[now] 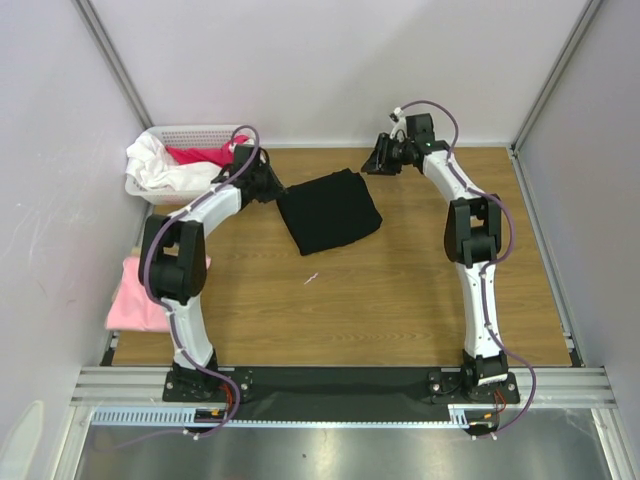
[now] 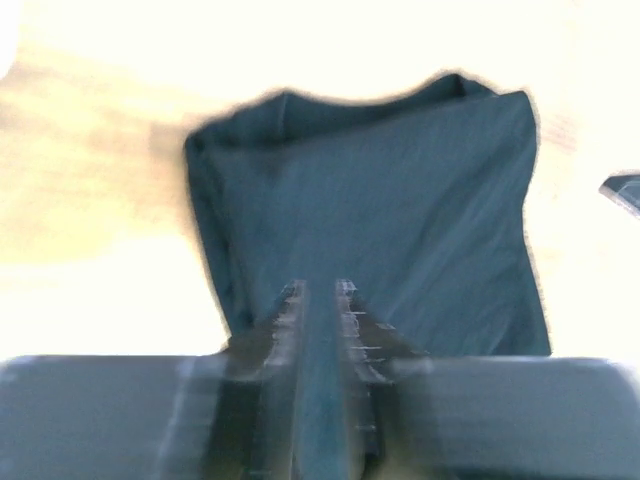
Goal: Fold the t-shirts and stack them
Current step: Fold the tshirt, then neatly place the folded tshirt to the corner
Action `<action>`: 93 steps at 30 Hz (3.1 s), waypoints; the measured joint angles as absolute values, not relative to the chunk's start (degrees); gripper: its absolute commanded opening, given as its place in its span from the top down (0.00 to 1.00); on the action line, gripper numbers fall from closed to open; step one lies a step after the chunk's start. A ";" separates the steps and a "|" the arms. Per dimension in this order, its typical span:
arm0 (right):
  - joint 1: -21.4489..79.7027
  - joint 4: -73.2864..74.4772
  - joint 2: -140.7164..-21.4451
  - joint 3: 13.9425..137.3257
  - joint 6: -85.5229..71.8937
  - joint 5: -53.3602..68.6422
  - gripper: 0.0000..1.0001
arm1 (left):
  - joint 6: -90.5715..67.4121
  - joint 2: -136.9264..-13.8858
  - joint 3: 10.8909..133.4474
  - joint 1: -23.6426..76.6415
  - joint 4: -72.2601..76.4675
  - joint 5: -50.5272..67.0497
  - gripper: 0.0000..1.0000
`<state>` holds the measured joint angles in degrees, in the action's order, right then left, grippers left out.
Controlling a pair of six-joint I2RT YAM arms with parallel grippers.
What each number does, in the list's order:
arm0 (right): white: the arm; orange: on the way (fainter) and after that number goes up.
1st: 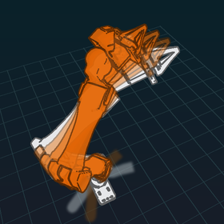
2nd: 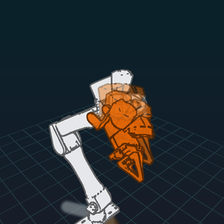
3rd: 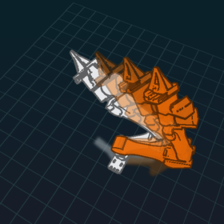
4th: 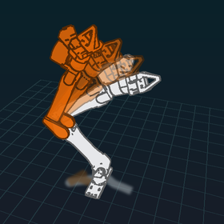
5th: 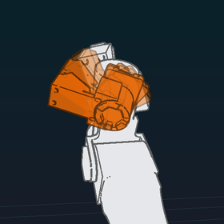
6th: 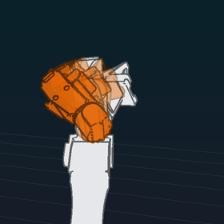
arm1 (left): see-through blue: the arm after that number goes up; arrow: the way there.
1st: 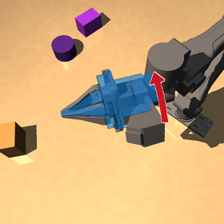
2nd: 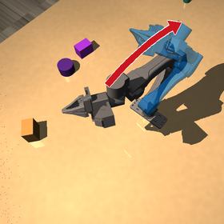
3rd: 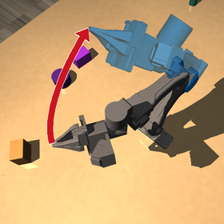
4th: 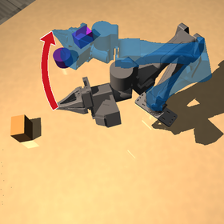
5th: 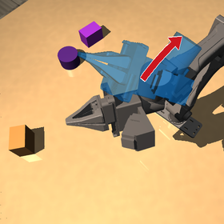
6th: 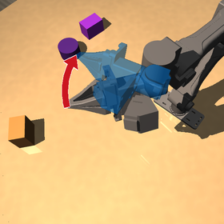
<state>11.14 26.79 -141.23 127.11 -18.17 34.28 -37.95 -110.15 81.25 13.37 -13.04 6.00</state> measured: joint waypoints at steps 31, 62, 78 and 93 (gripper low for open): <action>14.79 17.63 -127.46 93.21 -17.04 31.00 0.80 | -36.99 -134.63 98.10 10.55 -0.45 19.38 0.88; 12.12 21.67 -117.91 91.79 -24.91 21.78 0.08 | -25.04 -111.13 71.96 15.81 -5.37 5.69 0.00; 13.85 20.62 -120.68 91.79 -26.35 21.08 0.11 | -31.75 -115.22 69.10 16.08 6.42 6.70 0.44; 9.85 24.93 -110.26 90.98 -25.78 15.81 0.11 | -31.09 -114.85 67.94 17.63 6.35 5.45 1.00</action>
<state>9.85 24.93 -110.26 90.98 -25.78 15.81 -31.09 -114.85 67.94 17.63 6.35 5.45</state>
